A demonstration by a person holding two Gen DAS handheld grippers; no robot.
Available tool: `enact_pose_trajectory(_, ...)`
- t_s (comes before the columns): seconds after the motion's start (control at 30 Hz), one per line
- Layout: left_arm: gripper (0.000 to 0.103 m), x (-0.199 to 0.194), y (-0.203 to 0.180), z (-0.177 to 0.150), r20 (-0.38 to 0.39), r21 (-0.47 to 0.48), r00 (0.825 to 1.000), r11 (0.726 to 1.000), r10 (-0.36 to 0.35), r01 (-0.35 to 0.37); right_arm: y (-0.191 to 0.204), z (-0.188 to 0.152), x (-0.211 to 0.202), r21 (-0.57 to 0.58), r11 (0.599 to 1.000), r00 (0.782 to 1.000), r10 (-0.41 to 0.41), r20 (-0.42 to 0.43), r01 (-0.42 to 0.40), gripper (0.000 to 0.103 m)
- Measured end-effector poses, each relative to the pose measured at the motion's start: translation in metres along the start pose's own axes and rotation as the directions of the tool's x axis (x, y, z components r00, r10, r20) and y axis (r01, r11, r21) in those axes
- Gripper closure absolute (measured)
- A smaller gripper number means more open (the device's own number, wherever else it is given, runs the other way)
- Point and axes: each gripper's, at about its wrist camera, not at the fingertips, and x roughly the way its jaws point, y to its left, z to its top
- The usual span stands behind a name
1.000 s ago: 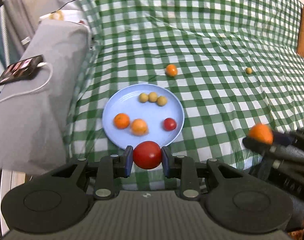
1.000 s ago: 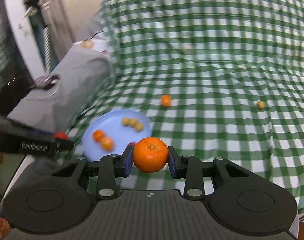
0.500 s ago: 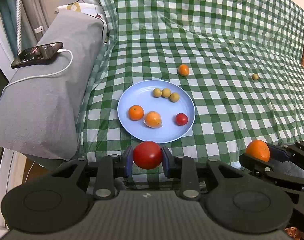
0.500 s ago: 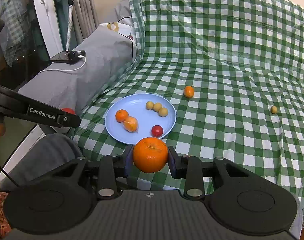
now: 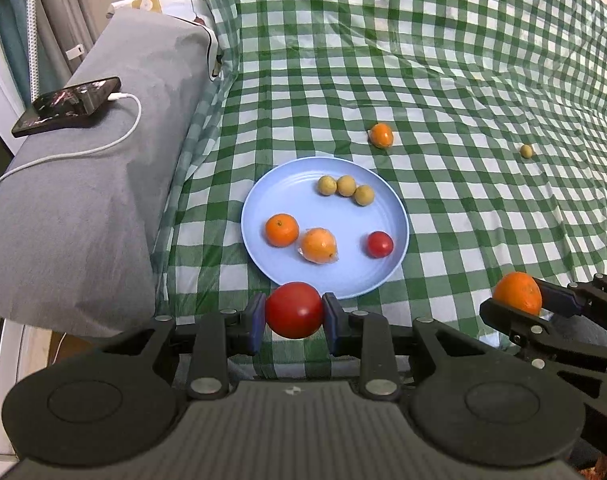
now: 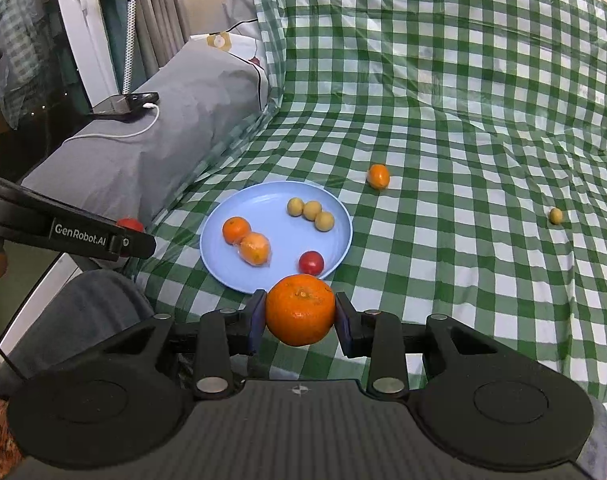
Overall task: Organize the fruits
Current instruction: 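Carry the tomato and mandarin to the blue plate and open both tools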
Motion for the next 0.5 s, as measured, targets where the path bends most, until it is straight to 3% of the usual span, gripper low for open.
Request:
enact_pose_trajectory(0.3, 0.070, 0.030, 0.010, 0.041, 0.002, -0.022, 1.000, 1.000, -0.005, 0.005, 0.001, 0.029, 0.047, -0.014, 1.000, 1.000, 0.006, -0.017, -0.006, 0.066)
enact_pose_trajectory(0.5, 0.070, 0.071, 0.014, 0.066, -0.031, -0.021, 1.000, 1.000, -0.003, 0.003, 0.003, 0.048, 0.087, -0.037, 0.999, 0.999, -0.004, -0.035, 0.002, 0.066)
